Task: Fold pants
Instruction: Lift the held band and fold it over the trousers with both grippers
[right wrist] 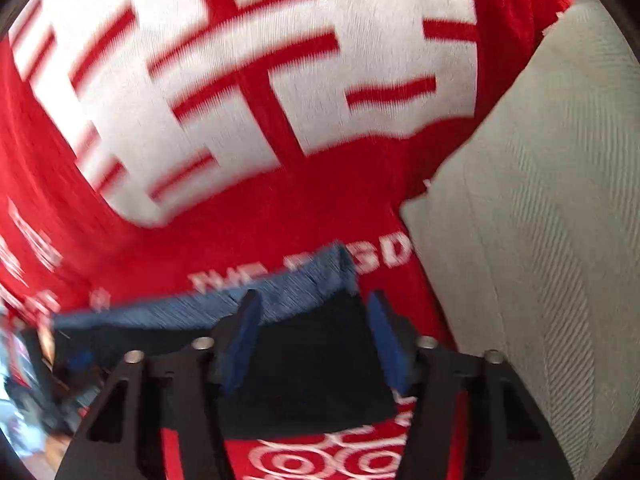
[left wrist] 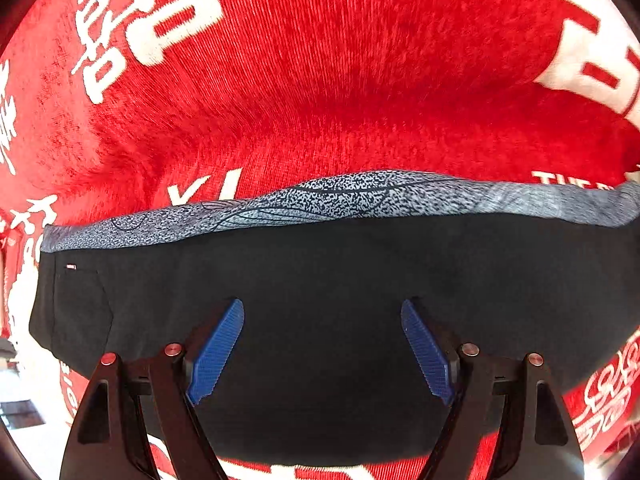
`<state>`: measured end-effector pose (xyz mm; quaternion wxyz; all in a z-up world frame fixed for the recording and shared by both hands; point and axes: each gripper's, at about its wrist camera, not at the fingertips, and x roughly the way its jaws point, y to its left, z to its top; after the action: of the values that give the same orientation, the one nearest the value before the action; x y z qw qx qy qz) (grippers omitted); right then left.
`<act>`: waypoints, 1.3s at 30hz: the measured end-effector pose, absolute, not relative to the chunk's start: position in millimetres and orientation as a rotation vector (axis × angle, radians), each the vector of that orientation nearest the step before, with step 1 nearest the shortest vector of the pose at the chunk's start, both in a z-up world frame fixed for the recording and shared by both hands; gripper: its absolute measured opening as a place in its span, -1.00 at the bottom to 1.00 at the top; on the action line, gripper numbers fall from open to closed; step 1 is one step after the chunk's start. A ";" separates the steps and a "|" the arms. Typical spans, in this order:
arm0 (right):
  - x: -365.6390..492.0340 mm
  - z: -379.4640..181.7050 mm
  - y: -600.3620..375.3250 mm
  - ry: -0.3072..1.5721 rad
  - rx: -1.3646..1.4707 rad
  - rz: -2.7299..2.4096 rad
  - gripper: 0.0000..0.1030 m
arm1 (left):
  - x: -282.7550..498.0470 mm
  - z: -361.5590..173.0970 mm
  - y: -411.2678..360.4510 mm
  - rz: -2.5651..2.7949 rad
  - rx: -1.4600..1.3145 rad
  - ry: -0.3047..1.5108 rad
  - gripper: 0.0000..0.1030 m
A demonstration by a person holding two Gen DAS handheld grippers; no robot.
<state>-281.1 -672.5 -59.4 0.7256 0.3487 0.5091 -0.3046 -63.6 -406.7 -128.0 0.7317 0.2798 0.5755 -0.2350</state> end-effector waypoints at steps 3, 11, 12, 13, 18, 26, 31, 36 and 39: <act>-277.5 -81.0 -671.3 1.194 0.723 -0.686 0.08 | -57.6 -125.4 -408.2 -0.500 0.568 1.260 0.59; -289.7 -103.9 -667.1 1.357 0.610 -0.767 -0.69 | -36.6 -144.0 -414.4 -0.451 0.592 1.296 0.74; -292.1 -101.7 -667.5 1.369 0.607 -0.789 -0.69 | -34.5 -135.6 -412.4 -0.461 0.569 1.292 0.74; -296.1 -97.5 -667.1 1.378 0.595 -0.823 -0.63 | -34.1 -127.2 -409.9 -0.472 0.548 1.267 0.74; -299.3 -56.2 -645.2 1.169 0.634 -0.728 -0.59 | -18.3 -126.1 -411.6 -0.461 0.515 1.248 0.74; -222.2 -116.9 -630.3 1.210 0.669 -0.552 -0.67 | 2.5 -161.8 -437.9 -0.397 0.498 1.228 0.75; -257.7 -94.2 -655.0 1.205 0.681 -0.710 -0.55 | 5.7 -135.0 -418.6 -0.418 0.513 1.216 0.74; -298.9 -85.2 -619.2 1.257 0.582 -0.678 -0.07 | -29.4 -149.5 -375.0 -0.408 0.671 1.225 0.75; -314.9 -88.8 -603.0 1.264 0.505 -0.716 -0.07 | -29.1 -148.8 -342.0 -0.402 0.589 1.245 0.85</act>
<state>-314.9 -603.0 -88.8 0.7185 0.2282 0.5717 -0.3237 -29.1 -342.0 -148.8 0.7534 0.2699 0.5706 -0.1843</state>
